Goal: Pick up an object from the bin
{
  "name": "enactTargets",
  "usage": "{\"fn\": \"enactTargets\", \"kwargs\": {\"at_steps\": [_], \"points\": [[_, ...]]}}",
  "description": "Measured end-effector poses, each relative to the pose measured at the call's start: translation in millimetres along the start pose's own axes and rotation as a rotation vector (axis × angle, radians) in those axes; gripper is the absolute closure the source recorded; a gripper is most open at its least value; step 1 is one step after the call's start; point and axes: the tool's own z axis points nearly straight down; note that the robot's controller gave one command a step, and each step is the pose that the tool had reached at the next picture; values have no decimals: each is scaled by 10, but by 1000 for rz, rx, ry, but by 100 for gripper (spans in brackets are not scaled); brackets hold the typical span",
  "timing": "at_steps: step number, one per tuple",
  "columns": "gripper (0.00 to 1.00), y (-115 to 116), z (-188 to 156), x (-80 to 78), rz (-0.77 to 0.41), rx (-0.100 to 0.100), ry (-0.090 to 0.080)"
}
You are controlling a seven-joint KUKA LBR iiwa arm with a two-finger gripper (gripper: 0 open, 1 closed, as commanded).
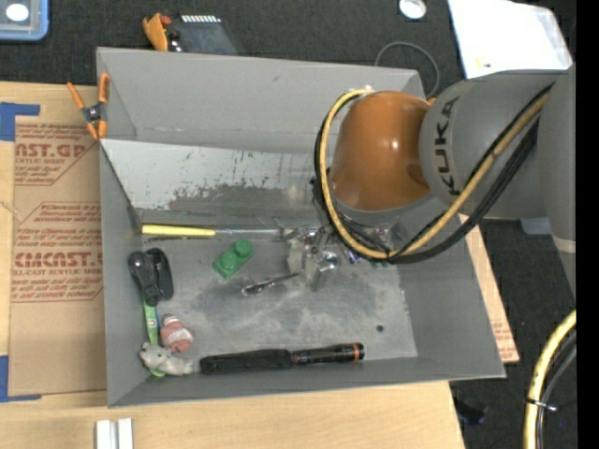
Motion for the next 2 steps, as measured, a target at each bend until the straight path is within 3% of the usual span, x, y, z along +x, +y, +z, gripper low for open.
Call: {"fn": "enactTargets", "kwargs": {"at_steps": [2], "points": [[100,1,-333,-28,0,3,-9]]}}
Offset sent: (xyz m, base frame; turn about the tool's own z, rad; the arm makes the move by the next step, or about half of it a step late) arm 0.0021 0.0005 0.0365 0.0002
